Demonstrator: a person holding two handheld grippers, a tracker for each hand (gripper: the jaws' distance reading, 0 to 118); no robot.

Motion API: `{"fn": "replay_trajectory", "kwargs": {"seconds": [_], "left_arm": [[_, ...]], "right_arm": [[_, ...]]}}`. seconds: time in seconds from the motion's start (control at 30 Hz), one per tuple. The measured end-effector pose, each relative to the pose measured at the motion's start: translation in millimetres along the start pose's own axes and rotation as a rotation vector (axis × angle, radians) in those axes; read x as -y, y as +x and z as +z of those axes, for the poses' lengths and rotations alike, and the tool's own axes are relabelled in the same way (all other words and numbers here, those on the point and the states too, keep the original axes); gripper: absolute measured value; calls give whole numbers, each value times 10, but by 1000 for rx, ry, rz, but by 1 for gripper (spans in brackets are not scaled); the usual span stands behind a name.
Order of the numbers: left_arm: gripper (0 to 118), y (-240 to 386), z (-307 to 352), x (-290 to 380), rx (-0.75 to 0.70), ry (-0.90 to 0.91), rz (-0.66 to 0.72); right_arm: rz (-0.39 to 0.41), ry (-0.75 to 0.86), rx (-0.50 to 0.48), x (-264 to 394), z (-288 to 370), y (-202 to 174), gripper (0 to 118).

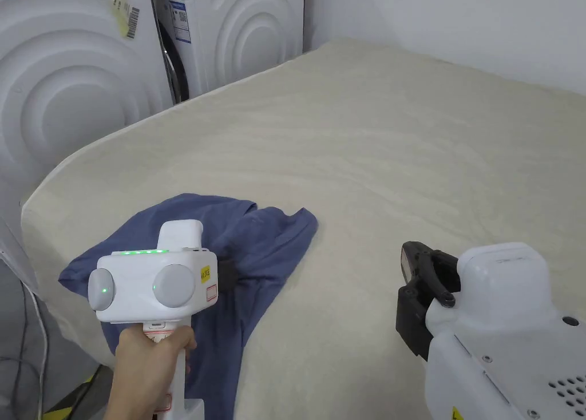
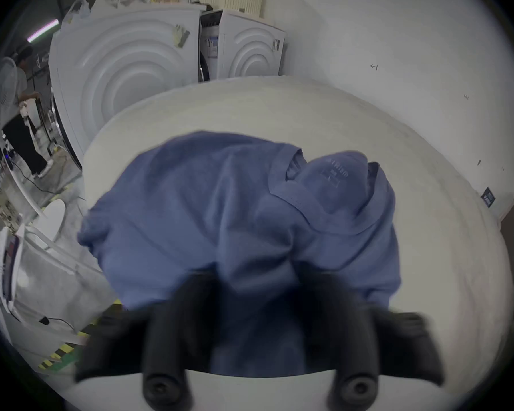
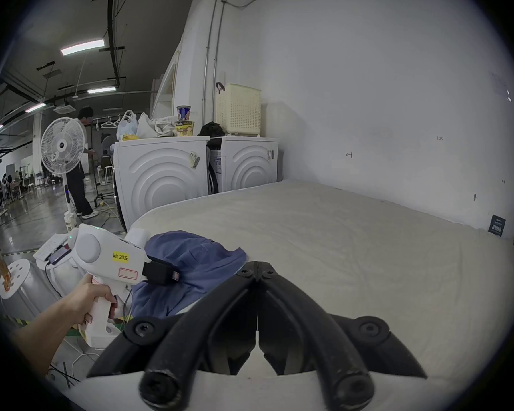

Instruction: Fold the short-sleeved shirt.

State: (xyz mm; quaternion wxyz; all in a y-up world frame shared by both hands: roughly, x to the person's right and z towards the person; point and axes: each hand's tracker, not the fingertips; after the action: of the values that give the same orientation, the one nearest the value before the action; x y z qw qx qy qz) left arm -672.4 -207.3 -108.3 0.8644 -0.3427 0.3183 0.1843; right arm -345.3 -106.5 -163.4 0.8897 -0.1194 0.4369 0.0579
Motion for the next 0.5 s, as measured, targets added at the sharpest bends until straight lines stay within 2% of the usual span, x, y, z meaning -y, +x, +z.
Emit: {"fn": "replay_trajectory", "kwargs": {"seconds": [0.3, 0.5], "left_arm": [[6, -11, 85, -51, -3, -21, -5], [5, 13, 573, -229, 63, 42, -21]], "right_arm": [[-4, 6, 18, -53, 99, 68, 0], [-25, 37, 43, -150, 262, 186, 0]]}}
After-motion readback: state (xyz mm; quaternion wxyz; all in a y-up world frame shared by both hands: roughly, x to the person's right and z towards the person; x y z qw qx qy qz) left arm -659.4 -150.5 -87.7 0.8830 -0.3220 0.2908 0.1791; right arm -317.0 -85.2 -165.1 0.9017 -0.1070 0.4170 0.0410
